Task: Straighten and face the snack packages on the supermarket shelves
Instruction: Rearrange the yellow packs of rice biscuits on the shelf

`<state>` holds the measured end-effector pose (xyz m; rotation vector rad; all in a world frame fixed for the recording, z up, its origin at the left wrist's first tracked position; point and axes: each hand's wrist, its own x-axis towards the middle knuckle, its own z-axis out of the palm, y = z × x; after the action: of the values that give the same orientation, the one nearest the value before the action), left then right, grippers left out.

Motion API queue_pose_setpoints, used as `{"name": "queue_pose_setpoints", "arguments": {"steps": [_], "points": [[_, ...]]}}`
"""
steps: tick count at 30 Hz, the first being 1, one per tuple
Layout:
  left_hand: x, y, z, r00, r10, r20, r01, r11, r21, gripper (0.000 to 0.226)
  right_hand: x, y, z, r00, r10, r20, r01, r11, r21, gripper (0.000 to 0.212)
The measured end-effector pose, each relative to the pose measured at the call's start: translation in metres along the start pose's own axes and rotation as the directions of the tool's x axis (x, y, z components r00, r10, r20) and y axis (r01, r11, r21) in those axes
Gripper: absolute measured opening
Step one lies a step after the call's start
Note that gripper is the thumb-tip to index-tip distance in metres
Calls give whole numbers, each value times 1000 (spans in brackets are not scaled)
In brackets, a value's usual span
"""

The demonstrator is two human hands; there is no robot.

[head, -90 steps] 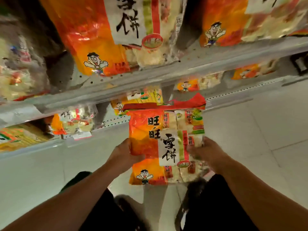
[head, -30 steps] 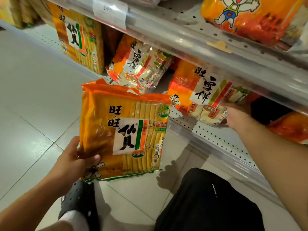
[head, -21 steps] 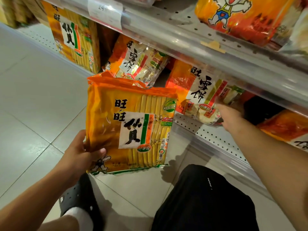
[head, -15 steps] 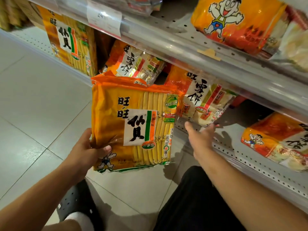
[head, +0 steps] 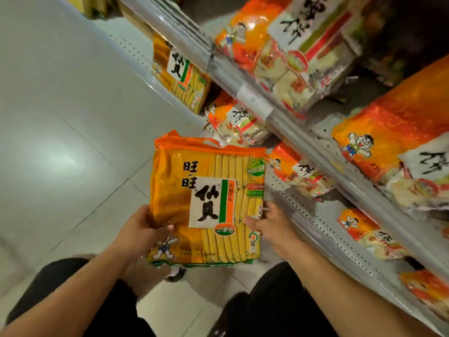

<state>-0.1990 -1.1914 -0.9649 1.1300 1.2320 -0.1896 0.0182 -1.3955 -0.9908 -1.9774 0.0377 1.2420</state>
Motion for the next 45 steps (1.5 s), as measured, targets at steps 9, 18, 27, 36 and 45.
{"name": "queue_pose_setpoints", "arguments": {"steps": [9,18,27,36,45], "points": [[-204,109,-180,985,-25,-171,-30,950,-310,39,-181,-267,90,972,-30,231,73,981,-178,62],[-226,182,-327,921,37,-389,-189,913,-362,30,-189,-414,222,913,-192,360,274,942,-194,46],[-156,269,-433,924,7,-382,-150,926,-346,61,-101,-494,318,926,-169,337,222,967,-123,39],[-56,348,-553,855,26,-519,-155,966,-208,61,0,-612,454,913,-120,390,184,974,-131,32],[71,406,-635,959,73,-273,-81,997,-17,58,50,-641,493,989,-47,144,73,980,-183,33]]}}
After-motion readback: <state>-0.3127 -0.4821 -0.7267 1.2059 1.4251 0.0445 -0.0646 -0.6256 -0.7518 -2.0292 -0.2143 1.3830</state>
